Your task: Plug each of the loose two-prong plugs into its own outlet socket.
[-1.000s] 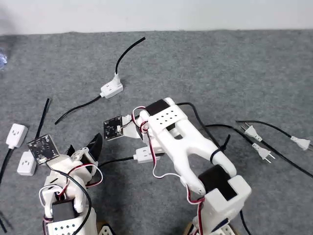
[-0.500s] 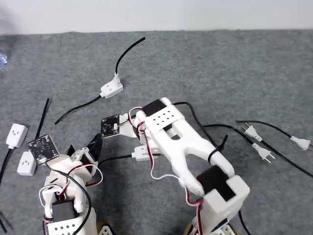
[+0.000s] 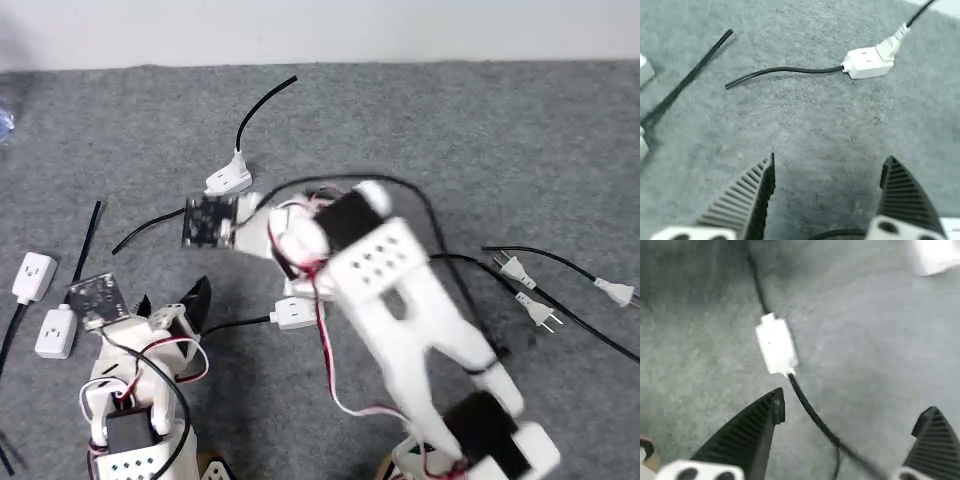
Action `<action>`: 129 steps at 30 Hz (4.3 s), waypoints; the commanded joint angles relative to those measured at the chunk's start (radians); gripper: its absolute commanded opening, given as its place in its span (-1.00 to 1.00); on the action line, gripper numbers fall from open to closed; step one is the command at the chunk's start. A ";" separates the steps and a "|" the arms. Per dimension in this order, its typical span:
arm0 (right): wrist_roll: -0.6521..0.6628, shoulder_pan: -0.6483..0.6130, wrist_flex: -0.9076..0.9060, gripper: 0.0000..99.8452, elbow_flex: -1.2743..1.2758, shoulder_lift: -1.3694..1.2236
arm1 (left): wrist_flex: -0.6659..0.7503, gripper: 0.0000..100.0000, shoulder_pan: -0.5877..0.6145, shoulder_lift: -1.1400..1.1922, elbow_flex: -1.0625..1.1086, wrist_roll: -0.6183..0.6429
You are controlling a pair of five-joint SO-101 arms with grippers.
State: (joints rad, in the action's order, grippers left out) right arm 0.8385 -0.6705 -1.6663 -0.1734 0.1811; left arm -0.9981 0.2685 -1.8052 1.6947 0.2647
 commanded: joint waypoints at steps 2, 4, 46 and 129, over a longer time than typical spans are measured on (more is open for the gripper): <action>-0.115 0.073 -0.127 -0.22 -0.265 0.151 | 0.014 -0.35 0.032 -0.015 -0.015 -0.316; -0.192 0.163 -0.130 -0.22 -0.267 0.205 | -0.005 -0.35 -0.014 -0.015 -0.015 -0.373; -0.710 0.857 0.869 -0.22 1.060 0.312 | 0.023 -0.43 -0.683 1.861 -1.084 -1.063; -0.549 0.720 0.975 -0.22 1.181 0.312 | -0.760 -0.35 0.554 2.110 -2.147 -1.416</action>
State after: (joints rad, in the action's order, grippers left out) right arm 0.2770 0.0552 -0.7073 1.0127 0.4787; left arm -1.7254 0.7135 0.4273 -0.6912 -1.1162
